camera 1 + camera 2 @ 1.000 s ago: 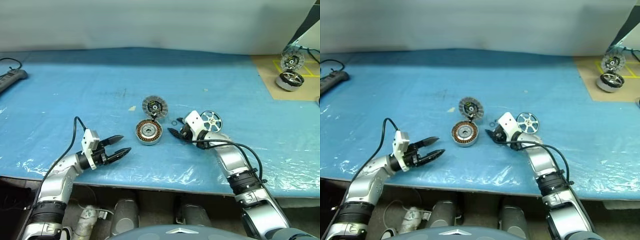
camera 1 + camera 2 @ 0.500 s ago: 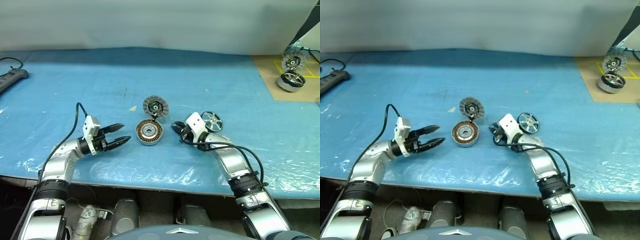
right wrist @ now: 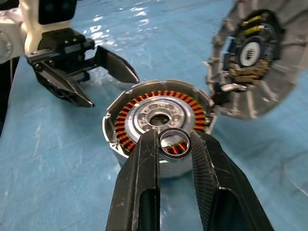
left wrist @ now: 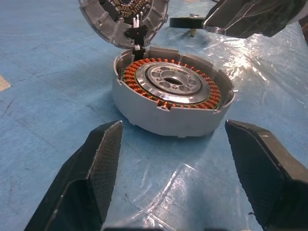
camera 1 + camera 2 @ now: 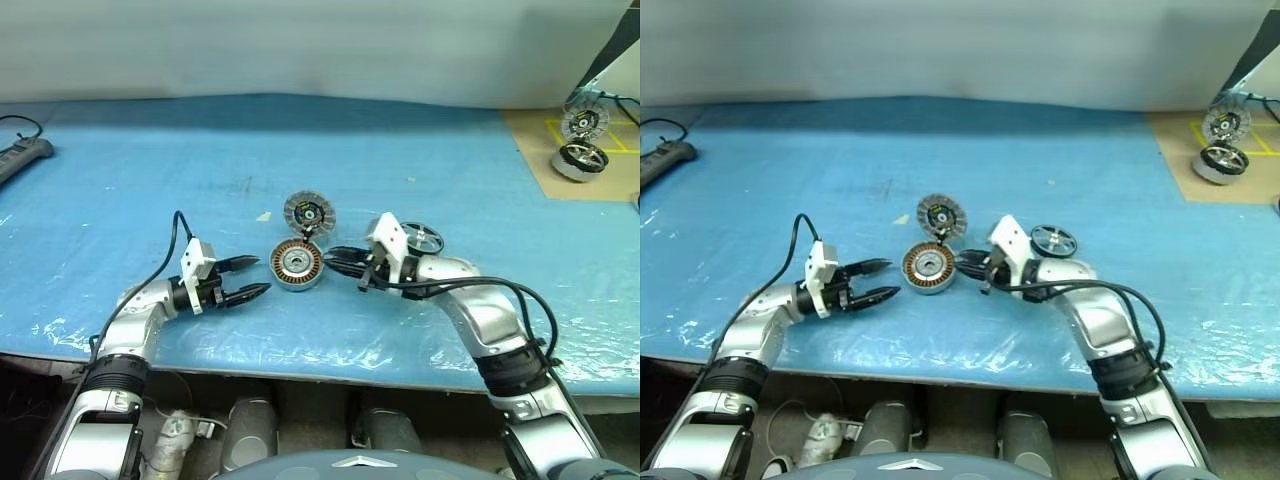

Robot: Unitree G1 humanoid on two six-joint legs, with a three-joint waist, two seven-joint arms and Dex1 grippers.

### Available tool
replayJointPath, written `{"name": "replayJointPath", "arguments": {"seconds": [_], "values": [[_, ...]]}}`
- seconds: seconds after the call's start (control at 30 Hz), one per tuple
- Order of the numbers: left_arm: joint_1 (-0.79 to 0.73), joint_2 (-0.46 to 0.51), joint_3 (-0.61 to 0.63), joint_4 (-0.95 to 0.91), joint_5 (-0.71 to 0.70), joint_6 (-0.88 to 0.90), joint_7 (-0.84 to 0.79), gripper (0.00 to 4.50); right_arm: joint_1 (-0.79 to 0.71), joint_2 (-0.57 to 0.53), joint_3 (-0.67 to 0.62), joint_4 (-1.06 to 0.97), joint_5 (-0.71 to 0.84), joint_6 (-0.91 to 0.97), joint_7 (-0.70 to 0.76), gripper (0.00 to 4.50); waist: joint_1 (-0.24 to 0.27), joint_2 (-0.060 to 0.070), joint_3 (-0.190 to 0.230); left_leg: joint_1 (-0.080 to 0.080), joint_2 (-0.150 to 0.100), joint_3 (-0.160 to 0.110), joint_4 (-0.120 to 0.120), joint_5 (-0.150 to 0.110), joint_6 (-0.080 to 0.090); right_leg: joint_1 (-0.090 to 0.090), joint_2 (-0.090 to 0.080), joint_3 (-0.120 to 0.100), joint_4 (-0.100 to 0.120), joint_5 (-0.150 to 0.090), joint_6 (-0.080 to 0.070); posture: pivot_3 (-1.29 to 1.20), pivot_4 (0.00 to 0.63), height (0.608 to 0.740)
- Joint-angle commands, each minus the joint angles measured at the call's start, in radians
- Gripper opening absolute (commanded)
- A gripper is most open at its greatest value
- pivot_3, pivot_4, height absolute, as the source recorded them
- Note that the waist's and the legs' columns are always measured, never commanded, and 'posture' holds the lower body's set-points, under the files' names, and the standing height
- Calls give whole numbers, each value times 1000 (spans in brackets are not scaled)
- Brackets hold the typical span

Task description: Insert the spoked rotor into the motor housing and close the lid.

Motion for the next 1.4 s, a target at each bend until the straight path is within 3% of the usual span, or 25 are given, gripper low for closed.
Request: {"name": "replayJointPath", "arguments": {"seconds": [0.03,0.23,0.63,1.0,1.4], "values": [[17,20,25,14,-4,-43,-17,3665,-60,48,37,69,-39,-78,-15,556,2,0,0,-1,0,0,0,0,0,-1,0,0,0,0,0,0,150,740],[58,51,48,-102,-43,14,2,3665,-119,85,62,152,-59,-123,13,556,4,0,0,-8,0,0,0,0,0,-7,0,0,0,0,0,0,150,740],[193,97,73,-391,-107,158,72,3665,-143,106,82,215,-88,-152,34,556,1,0,0,-8,1,1,3,0,0,-8,0,0,3,0,0,0,150,740],[226,60,26,-444,-78,155,127,3665,-142,111,99,264,-144,-198,24,556,1,0,0,-8,1,2,3,0,0,-8,0,1,4,0,0,0,150,740],[120,32,-17,-358,-41,162,159,3665,-147,107,105,278,-177,-218,30,556,1,0,0,-7,2,2,7,0,0,-8,0,1,9,0,0,0,150,740]]}}
